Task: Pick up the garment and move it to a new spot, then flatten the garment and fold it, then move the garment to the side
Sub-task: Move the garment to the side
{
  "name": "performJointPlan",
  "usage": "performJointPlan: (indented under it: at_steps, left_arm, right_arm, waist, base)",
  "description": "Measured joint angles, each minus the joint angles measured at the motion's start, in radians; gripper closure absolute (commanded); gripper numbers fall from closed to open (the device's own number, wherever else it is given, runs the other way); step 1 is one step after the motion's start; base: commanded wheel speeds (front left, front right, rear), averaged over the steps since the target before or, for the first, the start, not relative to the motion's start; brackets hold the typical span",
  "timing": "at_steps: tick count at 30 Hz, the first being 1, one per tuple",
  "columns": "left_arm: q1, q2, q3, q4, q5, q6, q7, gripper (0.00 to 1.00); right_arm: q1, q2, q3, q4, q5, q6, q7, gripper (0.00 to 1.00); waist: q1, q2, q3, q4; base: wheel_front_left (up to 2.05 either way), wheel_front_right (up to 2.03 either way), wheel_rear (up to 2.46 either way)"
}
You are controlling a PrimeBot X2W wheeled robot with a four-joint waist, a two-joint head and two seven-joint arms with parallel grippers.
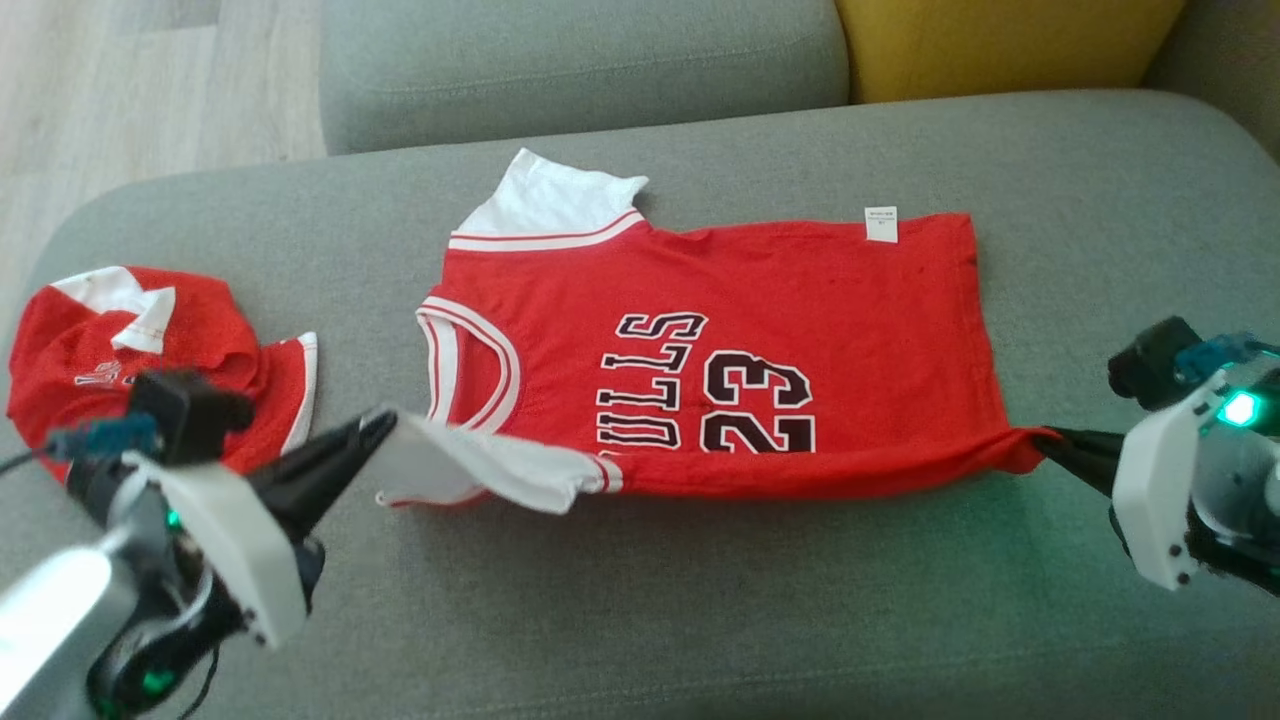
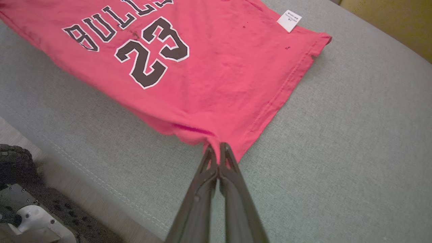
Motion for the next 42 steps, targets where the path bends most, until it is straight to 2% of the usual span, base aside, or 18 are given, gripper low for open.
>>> performJointPlan:
  at_steps: [10, 20, 26, 36, 37, 38, 39, 40, 42]
  left_arm:
    - [-0.166, -0.113, -0.036, 0.155, 0.048, -0.013, 0.005, 1.00]
    - [-0.303, -0.173, -0.080, 0.346, 0.100, -0.017, 0.003, 1.00]
    - [-0.358, -0.206, -0.105, 0.436, 0.108, -0.017, -0.033, 1.00]
    - [-0.432, -0.241, -0.128, 0.601, 0.138, -0.024, -0.087, 1.00]
    - [-0.438, -0.249, -0.133, 0.615, 0.143, -0.024, -0.095, 0.90]
    - [-0.438, -0.249, -0.133, 0.615, 0.143, -0.024, -0.095, 0.90]
    - [-0.443, -0.260, -0.136, 0.630, 0.144, -0.024, -0.105, 0.52]
    - [-0.449, -0.282, -0.136, 0.653, 0.144, -0.024, -0.125, 0.00]
    - [-0.456, -0.303, -0.136, 0.674, 0.148, -0.021, -0.157, 0.00]
  right_arm:
    - [-0.072, 0.071, 0.021, 0.076, -0.023, 0.000, 0.016, 1.00]
    - [-0.138, 0.128, 0.026, 0.151, -0.046, 0.000, 0.016, 1.00]
    - [-0.142, 0.159, 0.027, 0.179, -0.069, 0.000, 0.014, 1.00]
    - [-0.180, 0.188, 0.027, 0.240, -0.079, 0.000, -0.043, 1.00]
    - [-0.182, 0.193, 0.027, 0.248, -0.079, 0.000, -0.059, 1.00]
    - [-0.182, 0.193, 0.027, 0.248, -0.079, 0.000, -0.059, 1.00]
    - [-0.183, 0.198, 0.027, 0.253, -0.079, 0.000, -0.074, 0.31]
    - [-0.183, 0.207, 0.027, 0.260, -0.084, 0.000, -0.070, 0.00]
    - [-0.182, 0.210, 0.027, 0.262, -0.099, 0.000, -0.073, 0.00]
  waist:
    - [0.0001, 0.0000, 0.070, -0.013]
    - [0.0001, 0.0000, 0.153, -0.034]
    - [0.0001, 0.0000, 0.190, -0.046]
    - [0.0002, 0.0000, 0.229, -0.052]
    - [0.0002, 0.0000, 0.231, -0.052]
    - [0.0002, 0.0000, 0.231, -0.052]
    - [0.0002, 0.0000, 0.233, -0.052]
    - [0.0001, 0.0000, 0.234, -0.050]
    - [0.0002, 0.0000, 0.233, -0.048]
  base:
    - [0.00, 0.00, 0.00]
    - [0.00, 0.00, 0.00]
    - [0.00, 0.00, 0.00]
    - [0.00, 0.00, 0.00]
    - [0.00, 0.00, 0.00]
    - [0.00, 0.00, 0.00]
    - [0.00, 0.00, 0.00]
    - [0.00, 0.00, 0.00]
    - [0.00, 0.00, 0.00]
